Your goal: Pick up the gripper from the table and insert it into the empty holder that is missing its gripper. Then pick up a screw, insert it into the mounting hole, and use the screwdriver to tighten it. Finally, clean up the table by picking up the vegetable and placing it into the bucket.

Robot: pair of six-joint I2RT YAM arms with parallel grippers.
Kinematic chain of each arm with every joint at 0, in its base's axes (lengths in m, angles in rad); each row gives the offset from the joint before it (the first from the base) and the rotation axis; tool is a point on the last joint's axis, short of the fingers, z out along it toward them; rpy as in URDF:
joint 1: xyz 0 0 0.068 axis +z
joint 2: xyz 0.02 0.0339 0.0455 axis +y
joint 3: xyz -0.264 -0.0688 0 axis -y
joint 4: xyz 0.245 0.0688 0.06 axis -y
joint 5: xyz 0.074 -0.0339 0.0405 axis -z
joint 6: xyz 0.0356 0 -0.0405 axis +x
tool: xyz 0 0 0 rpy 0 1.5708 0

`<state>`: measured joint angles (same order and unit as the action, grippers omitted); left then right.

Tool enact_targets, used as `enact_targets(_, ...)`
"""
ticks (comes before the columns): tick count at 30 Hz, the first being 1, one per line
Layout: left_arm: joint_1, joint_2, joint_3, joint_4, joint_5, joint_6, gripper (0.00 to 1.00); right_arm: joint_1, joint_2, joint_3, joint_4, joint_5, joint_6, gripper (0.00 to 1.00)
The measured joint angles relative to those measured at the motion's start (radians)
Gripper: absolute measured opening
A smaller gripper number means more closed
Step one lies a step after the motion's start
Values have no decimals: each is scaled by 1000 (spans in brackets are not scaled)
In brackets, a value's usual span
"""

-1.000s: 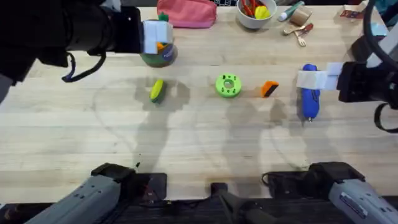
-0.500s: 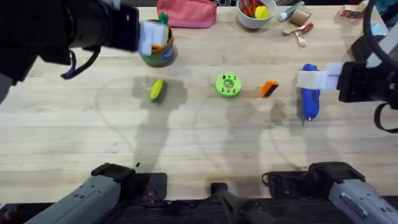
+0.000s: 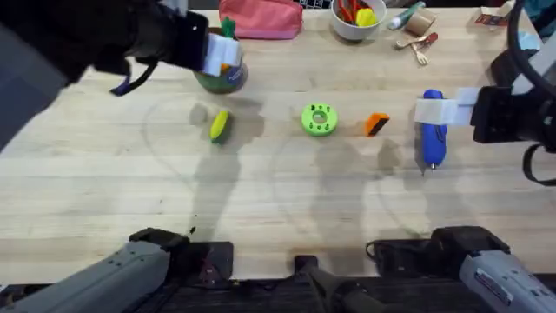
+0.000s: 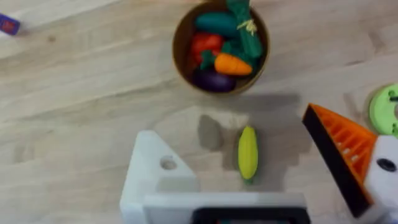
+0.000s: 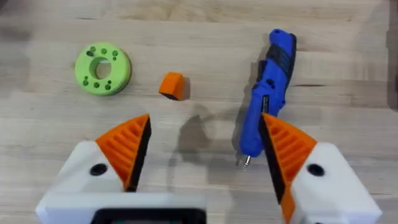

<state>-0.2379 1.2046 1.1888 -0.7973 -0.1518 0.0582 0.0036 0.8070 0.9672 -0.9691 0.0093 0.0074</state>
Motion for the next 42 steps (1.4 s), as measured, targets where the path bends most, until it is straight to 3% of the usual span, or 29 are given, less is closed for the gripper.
enact_targets(7,0,-8,-51,151,65,3,985,0,0,0,0,0,0,994)
enact_targets(14,0,-146,-221,288,130,4,985,0,0,0,0,0,0,994)
enact_targets(27,11,-646,-684,618,256,7,985,0,0,0,0,0,0,990)
enact_targets(31,64,-781,-796,693,363,7,985,0,0,0,0,0,0,992)
enact_targets(37,160,-918,-947,790,582,7,985,0,0,0,0,0,0,993)
enact_targets(42,190,-1013,-1037,803,730,2,985,0,0,0,0,0,0,992)
